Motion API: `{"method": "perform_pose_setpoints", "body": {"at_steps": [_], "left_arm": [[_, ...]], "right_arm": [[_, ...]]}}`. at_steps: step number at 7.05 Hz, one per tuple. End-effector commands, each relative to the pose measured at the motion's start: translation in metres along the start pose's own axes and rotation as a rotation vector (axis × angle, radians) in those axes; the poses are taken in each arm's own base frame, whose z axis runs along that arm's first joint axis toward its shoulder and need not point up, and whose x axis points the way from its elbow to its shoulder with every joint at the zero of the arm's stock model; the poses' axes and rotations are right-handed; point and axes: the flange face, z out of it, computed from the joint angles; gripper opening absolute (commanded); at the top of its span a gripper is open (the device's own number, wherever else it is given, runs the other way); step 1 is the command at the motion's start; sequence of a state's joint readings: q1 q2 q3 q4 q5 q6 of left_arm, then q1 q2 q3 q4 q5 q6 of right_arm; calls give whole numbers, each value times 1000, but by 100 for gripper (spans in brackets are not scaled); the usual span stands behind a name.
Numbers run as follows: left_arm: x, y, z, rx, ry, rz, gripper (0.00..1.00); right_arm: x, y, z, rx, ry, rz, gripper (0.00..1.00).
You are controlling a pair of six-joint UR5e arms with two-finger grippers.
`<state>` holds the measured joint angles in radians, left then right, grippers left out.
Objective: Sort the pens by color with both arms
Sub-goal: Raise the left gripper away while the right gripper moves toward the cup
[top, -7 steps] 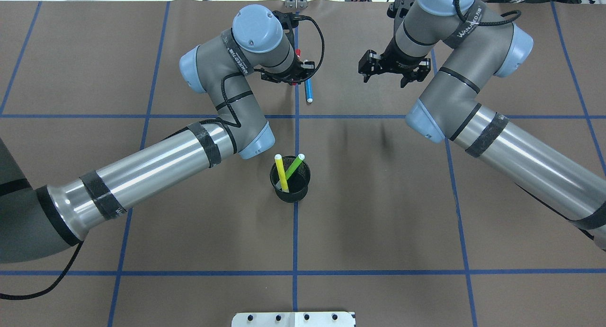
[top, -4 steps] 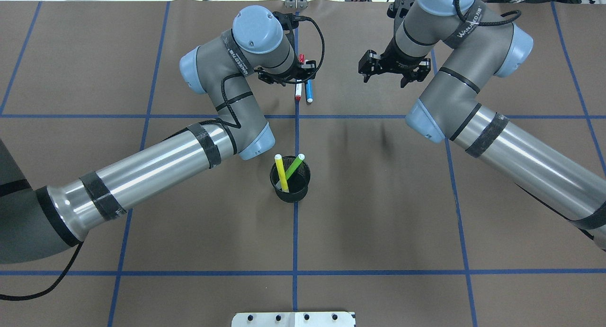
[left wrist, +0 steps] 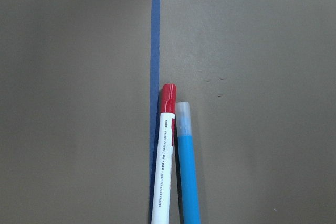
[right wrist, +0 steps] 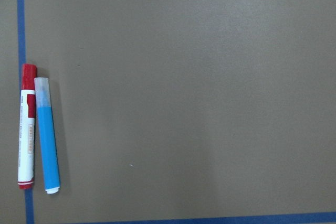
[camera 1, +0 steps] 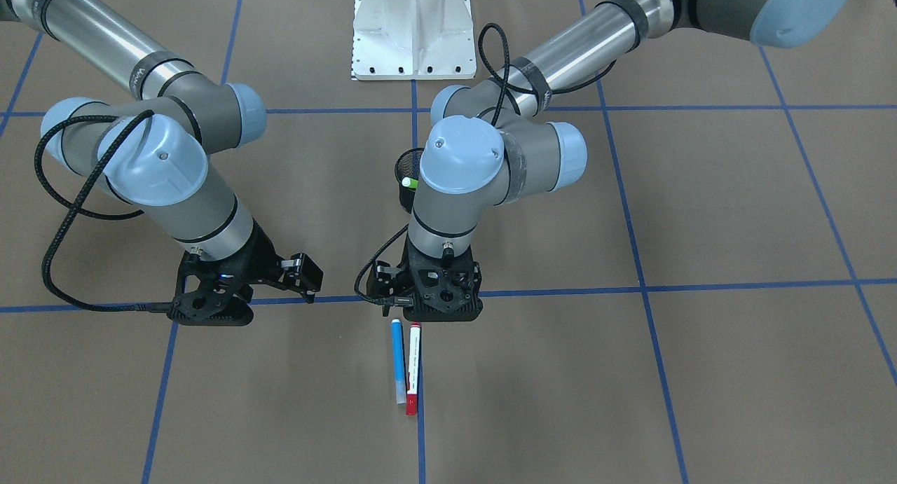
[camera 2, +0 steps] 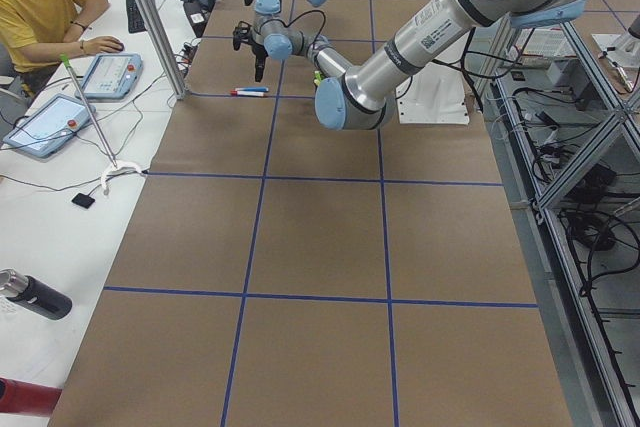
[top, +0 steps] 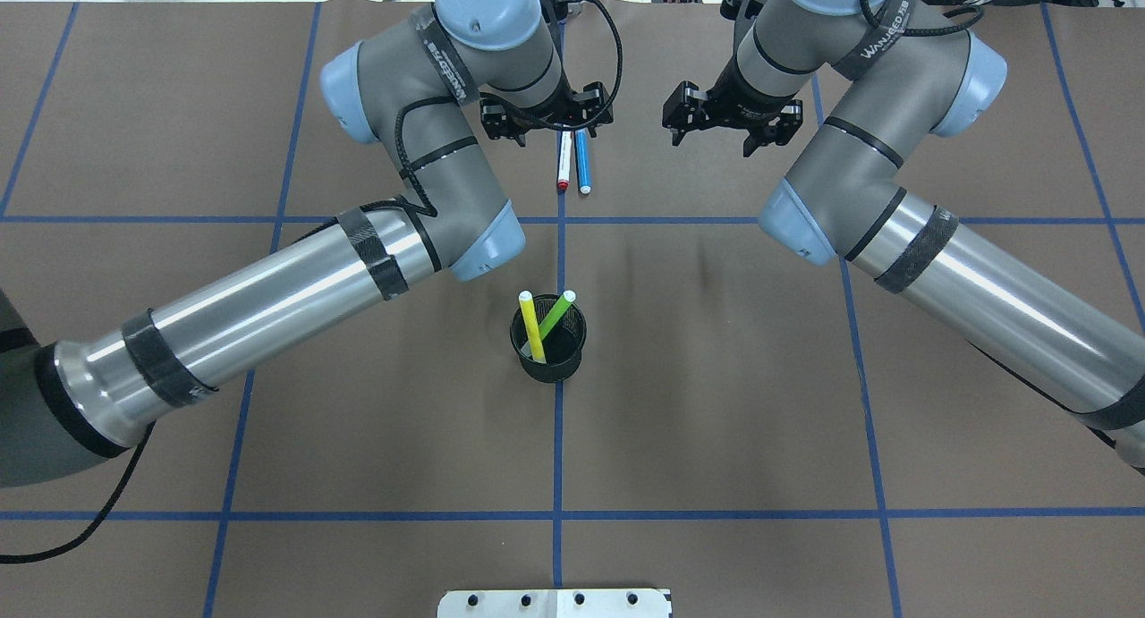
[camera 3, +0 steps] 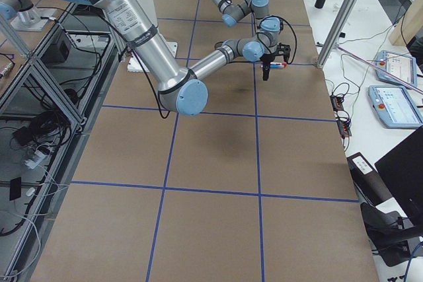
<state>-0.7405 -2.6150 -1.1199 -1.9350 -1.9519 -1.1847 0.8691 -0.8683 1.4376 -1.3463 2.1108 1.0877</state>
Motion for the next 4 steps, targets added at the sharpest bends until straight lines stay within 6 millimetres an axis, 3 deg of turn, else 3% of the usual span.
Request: {"method": "perform_pose_setpoints", "body": {"at_steps": [1,3,4], "left_arm": [[-73,-3,-59,-87,19,25,99],[-143,3,-113,-100,-44,142,99],[-172,9,-123,-100,-56,201,99]], "right_arm": [[-16,15,-26,-34,-69,43,99],[-43,43,-47,-49,-98,130,99],[-60,70,-49,-68,-79,153,98]]}}
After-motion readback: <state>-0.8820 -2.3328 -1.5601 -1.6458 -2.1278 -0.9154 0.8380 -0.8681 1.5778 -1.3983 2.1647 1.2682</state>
